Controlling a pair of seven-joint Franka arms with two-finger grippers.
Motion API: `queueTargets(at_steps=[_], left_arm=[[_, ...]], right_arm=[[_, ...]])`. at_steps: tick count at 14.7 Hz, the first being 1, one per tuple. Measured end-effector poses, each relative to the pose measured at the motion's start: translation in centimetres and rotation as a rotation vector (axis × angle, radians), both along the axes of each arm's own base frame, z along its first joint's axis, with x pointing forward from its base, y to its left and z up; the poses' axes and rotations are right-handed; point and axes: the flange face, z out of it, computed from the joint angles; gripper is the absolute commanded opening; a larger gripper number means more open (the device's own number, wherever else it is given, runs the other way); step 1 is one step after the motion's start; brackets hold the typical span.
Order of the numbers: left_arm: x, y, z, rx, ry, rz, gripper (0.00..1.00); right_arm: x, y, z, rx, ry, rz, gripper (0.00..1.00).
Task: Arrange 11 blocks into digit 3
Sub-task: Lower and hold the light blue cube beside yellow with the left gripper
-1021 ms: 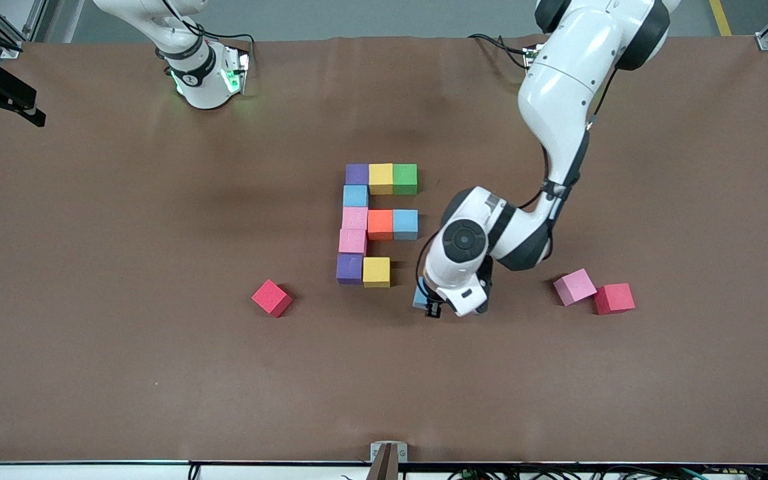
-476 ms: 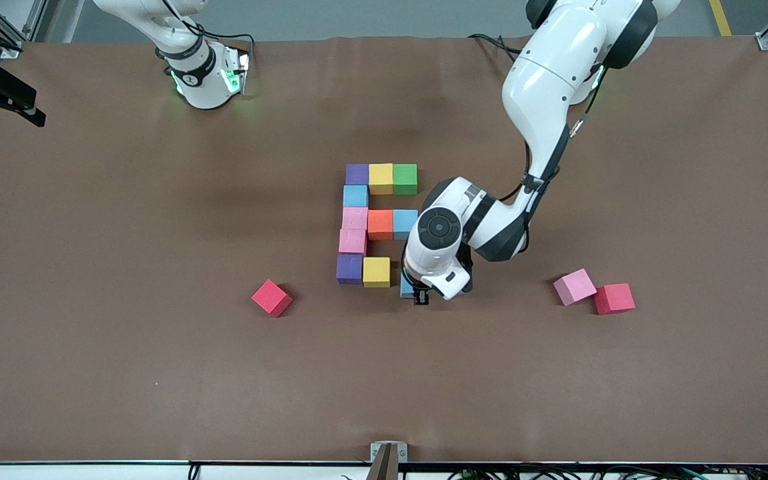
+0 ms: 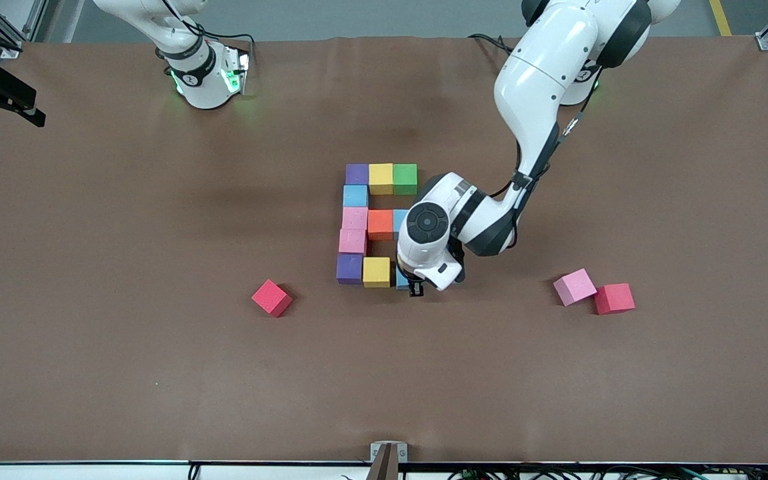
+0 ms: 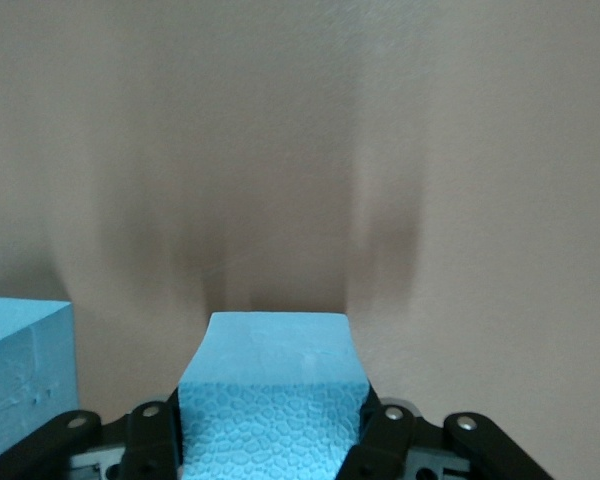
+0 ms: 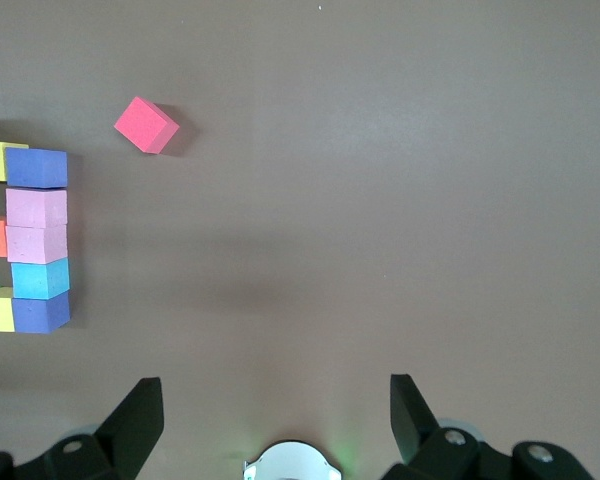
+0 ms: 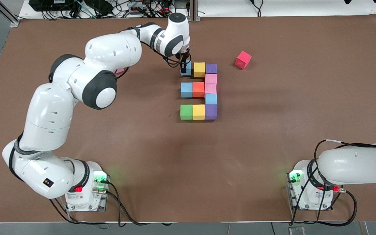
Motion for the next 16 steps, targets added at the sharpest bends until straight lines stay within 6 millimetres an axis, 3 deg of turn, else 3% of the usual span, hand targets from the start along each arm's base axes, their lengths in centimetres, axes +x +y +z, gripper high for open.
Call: queueTargets(at_steps=[16], left_arm=[[-0.61, -0.56, -0.59, 0.006, 0.005, 0.012, 0.04]], right_arm=[[0.0, -0.03, 0.0, 0.0, 0.0, -0.001, 1.0]])
